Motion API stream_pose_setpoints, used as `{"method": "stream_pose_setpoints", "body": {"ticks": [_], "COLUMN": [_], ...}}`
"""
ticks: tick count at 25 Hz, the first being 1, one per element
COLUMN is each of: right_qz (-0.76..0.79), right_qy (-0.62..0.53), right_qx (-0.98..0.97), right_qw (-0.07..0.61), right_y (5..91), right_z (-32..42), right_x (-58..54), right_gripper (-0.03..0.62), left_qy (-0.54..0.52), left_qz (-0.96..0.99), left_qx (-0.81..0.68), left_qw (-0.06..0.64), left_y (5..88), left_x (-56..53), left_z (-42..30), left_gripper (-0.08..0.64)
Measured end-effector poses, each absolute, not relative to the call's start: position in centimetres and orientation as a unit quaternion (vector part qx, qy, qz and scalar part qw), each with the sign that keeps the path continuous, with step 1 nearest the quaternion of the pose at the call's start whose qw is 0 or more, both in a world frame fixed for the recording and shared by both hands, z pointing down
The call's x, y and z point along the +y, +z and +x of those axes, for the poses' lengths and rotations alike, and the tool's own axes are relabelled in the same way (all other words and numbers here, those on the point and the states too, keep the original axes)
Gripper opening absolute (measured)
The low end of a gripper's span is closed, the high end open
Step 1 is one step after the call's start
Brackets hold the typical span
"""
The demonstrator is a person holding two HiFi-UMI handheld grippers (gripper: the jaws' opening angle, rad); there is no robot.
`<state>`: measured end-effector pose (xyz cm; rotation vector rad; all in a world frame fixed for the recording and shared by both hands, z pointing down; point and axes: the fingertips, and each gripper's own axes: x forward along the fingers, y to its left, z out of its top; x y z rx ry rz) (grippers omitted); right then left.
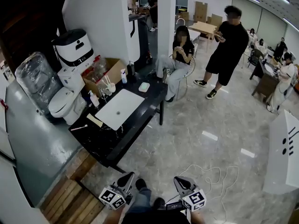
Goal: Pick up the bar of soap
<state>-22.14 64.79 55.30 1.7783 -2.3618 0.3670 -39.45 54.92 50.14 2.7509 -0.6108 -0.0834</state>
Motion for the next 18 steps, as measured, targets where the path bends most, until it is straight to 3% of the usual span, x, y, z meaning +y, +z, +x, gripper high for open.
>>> {"method": "stream_pose_setpoints", "body": {"ticks": [18], "right_qz": [0.612], "right_qy": [0.110], "right_qx": [-0.776], "right_qw": [0.108], "right_y": [53.1], "right_z": [-15.7], "right_x": [45.7], "right_gripper": [0.008], "left_qy": [-0.056], "left_qz": [0.971], "left_qx": [-0.157], "left_qw": [0.170], "left_y": [50.1], "left_x": [35.4], "left_z": [-29.9], "left_gripper": [0.008]}}
